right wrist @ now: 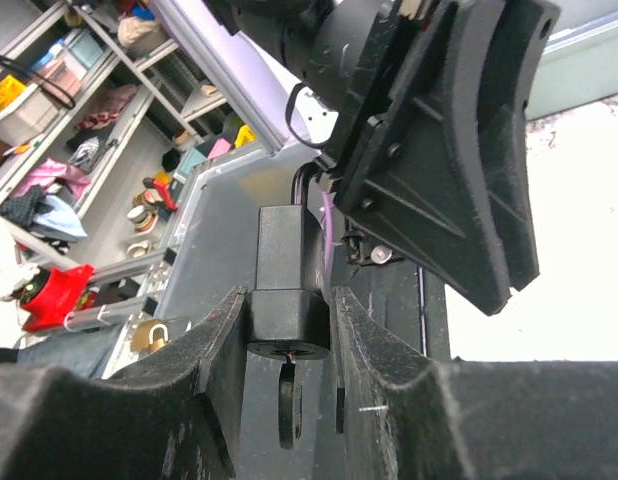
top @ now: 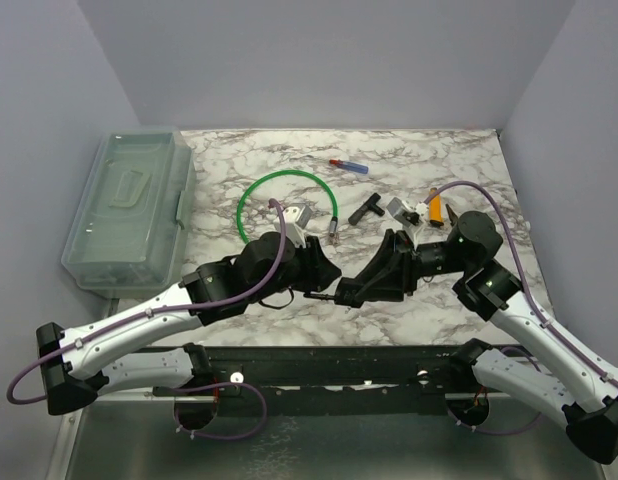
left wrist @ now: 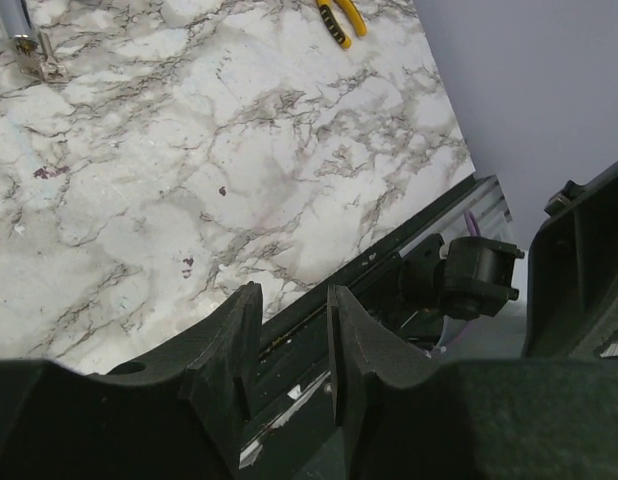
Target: Unlock with the key
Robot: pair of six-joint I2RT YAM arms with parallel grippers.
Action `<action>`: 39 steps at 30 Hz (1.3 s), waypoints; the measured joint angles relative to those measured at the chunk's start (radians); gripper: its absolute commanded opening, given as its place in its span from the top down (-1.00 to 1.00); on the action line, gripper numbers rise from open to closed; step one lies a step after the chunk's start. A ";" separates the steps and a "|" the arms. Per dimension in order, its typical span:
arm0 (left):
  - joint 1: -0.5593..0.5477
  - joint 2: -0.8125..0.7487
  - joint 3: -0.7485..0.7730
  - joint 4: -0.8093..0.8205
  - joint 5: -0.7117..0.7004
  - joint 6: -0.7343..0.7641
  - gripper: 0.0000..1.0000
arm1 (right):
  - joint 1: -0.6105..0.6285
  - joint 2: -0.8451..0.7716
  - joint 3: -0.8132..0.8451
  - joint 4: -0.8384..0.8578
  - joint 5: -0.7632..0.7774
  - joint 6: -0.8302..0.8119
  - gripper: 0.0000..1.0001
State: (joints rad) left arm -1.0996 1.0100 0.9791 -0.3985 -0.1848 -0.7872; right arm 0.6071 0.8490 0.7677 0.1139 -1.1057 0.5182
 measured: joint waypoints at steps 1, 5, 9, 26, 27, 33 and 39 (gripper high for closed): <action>0.000 -0.002 -0.001 0.000 0.007 0.001 0.26 | 0.000 0.000 0.000 0.000 0.010 -0.002 0.99; 0.000 -0.010 -0.008 0.001 0.031 0.004 0.26 | 0.000 0.004 0.000 0.002 0.048 -0.004 0.99; 0.001 -0.019 -0.013 0.003 0.040 0.005 0.18 | 0.002 0.003 0.000 0.011 0.091 -0.004 0.99; 0.049 -0.056 0.064 -0.182 -0.208 0.019 -0.98 | 0.001 -0.020 -0.031 0.026 0.229 0.020 0.99; 0.070 -0.054 0.088 -0.204 -0.237 0.034 -0.98 | 0.001 -0.026 -0.050 0.024 0.257 0.029 0.99; 0.193 -0.025 0.162 -0.272 -0.346 0.122 -0.98 | 0.000 -0.019 -0.171 0.011 0.410 0.090 0.99; 0.301 0.061 0.168 -0.290 -0.420 0.202 -0.97 | 0.000 0.101 -0.267 0.056 0.502 0.201 0.99</action>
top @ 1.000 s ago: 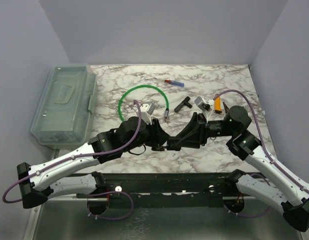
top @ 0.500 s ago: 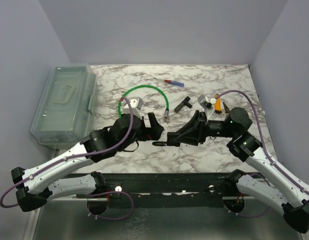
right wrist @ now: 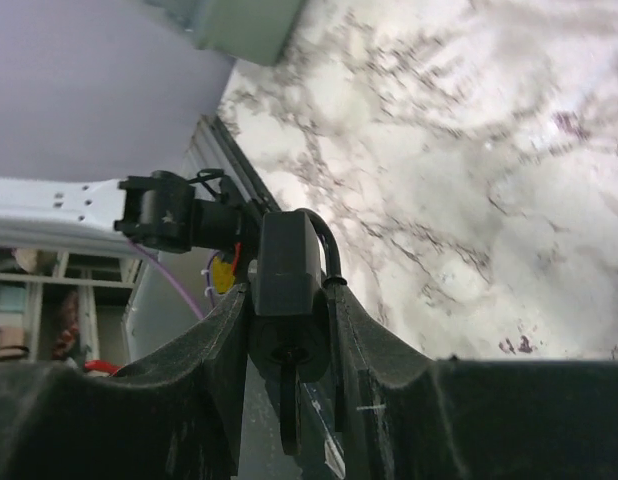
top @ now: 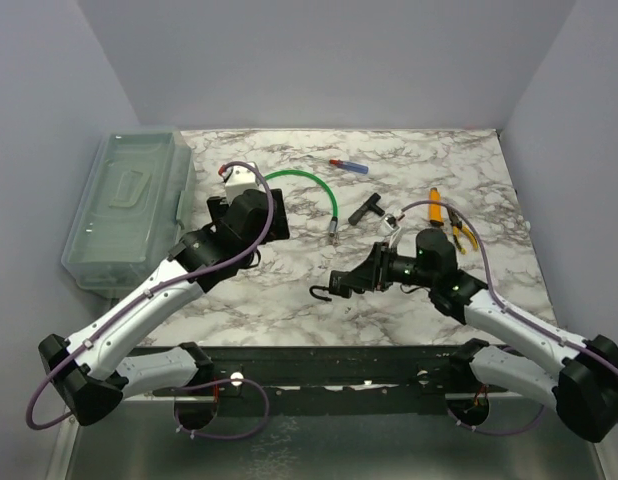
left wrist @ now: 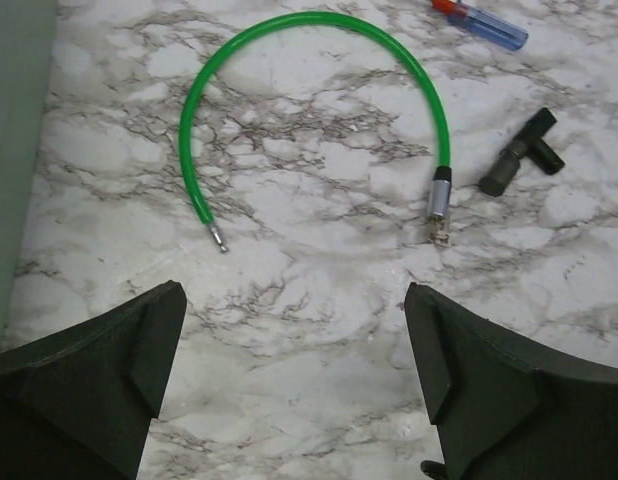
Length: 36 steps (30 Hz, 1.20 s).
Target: Unlock with the key
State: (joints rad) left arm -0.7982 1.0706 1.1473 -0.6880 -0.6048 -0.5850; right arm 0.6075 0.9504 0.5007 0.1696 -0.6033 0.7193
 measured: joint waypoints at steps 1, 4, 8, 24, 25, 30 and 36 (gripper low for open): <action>0.011 0.015 0.000 0.003 -0.007 0.011 -0.97 | 0.000 0.034 -0.011 0.012 0.011 0.022 0.99; 0.045 0.047 -0.027 0.042 -0.027 0.051 -0.96 | 0.000 0.146 -0.026 0.058 0.025 0.082 0.99; 0.080 0.059 -0.079 0.082 -0.034 0.094 -0.96 | -0.001 0.295 -0.031 0.155 0.027 0.152 0.99; 0.148 0.016 -0.168 0.172 -0.008 0.123 -0.89 | -0.001 0.777 0.142 0.389 0.042 0.227 0.99; 0.150 0.016 -0.168 0.172 -0.005 0.123 -0.88 | -0.001 0.792 0.155 0.392 0.043 0.226 0.99; 0.158 0.016 -0.168 0.178 0.010 0.123 -0.89 | -0.001 0.822 0.187 0.412 0.057 0.218 0.50; 0.175 0.016 -0.168 0.182 0.019 0.123 -0.87 | -0.001 0.828 0.187 0.414 0.071 0.201 0.03</action>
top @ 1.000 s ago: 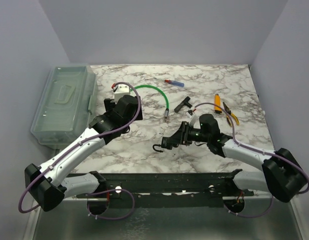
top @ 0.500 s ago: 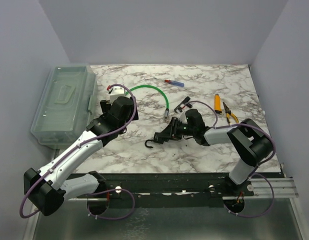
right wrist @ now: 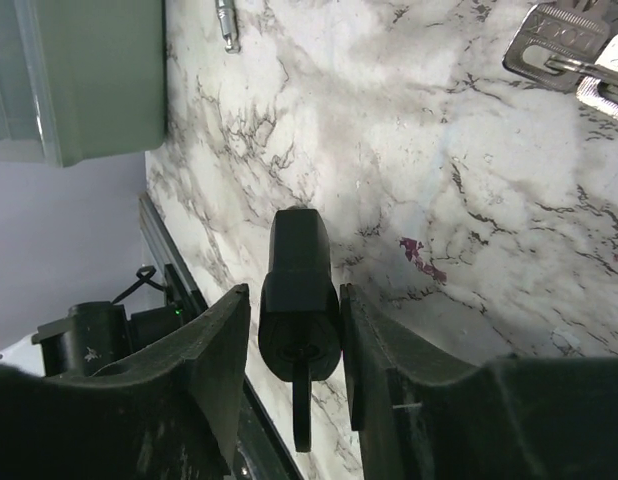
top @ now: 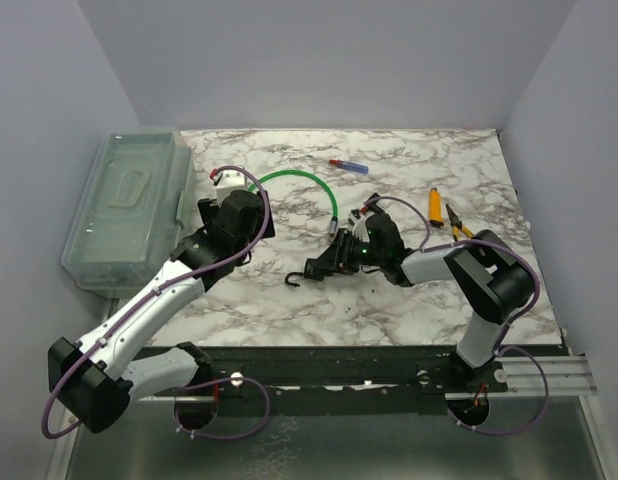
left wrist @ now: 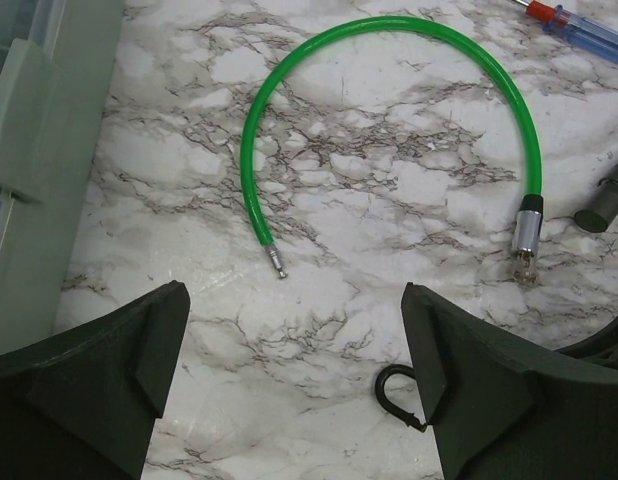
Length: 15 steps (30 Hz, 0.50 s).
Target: Unlock with the key
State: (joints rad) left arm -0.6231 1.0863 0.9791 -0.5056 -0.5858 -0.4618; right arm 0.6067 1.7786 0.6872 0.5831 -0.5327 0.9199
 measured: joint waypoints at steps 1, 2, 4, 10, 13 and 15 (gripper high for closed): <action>0.002 0.000 0.000 0.002 0.001 0.000 -0.88 | 0.000 0.001 0.000 0.000 0.003 -0.003 0.00; 0.003 0.000 0.000 0.003 0.002 0.000 -0.88 | 0.000 0.001 0.000 0.000 0.008 -0.005 -0.05; 0.007 0.000 0.000 0.003 0.002 0.000 -0.88 | 0.000 0.001 -0.002 0.000 0.016 -0.008 -0.12; 0.008 0.000 -0.009 0.006 0.002 0.000 -0.88 | 0.000 0.000 -0.028 -0.004 0.051 -0.026 -0.35; 0.008 0.000 -0.009 0.006 0.003 0.000 -0.88 | 0.000 -0.024 -0.036 -0.034 0.075 -0.039 -0.49; 0.008 -0.005 -0.010 0.006 0.002 0.000 -0.88 | 0.000 -0.059 -0.036 -0.079 0.109 -0.060 -0.57</action>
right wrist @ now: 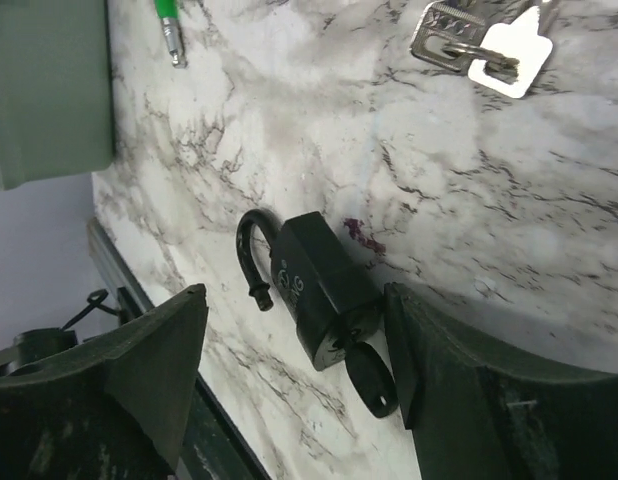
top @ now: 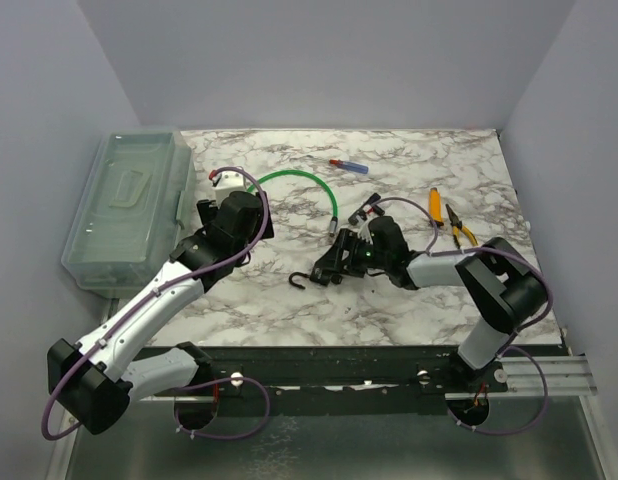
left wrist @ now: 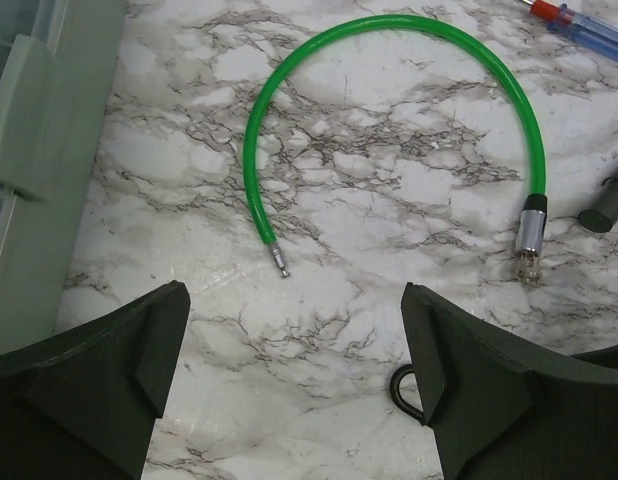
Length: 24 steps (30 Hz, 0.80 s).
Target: Unlock with the key
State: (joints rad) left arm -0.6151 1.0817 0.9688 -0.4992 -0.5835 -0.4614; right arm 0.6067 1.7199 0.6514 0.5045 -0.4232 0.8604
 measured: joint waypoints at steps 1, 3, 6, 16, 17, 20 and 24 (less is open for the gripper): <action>0.000 -0.003 -0.001 0.000 0.000 0.000 -0.87 | 0.000 -0.019 0.000 -0.023 0.017 -0.012 -0.61; 0.001 -0.007 -0.001 0.000 0.000 0.001 -0.87 | 0.000 -0.066 0.001 -0.084 0.053 -0.037 -0.71; 0.001 -0.012 -0.002 0.001 0.000 0.003 -0.88 | 0.000 -0.142 0.021 -0.191 0.116 -0.081 -0.78; 0.001 -0.032 -0.008 0.003 0.003 0.008 -0.98 | 0.000 -0.489 0.133 -0.572 0.402 -0.265 -0.94; 0.001 -0.039 -0.011 0.004 0.006 0.008 -0.98 | 0.000 -0.527 0.137 -0.595 0.428 -0.278 -0.99; 0.001 -0.062 -0.019 0.005 0.011 0.011 -0.98 | 0.000 -0.644 0.138 -0.663 0.492 -0.306 -1.00; 0.001 -0.074 -0.019 0.012 0.011 0.011 -0.98 | 0.000 -0.804 0.137 -0.728 0.566 -0.329 -0.99</action>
State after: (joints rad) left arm -0.6144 1.0077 0.9493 -0.4873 -0.5728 -0.4507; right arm 0.6067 0.9157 0.7879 -0.2237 0.1429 0.5312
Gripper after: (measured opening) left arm 0.987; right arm 0.995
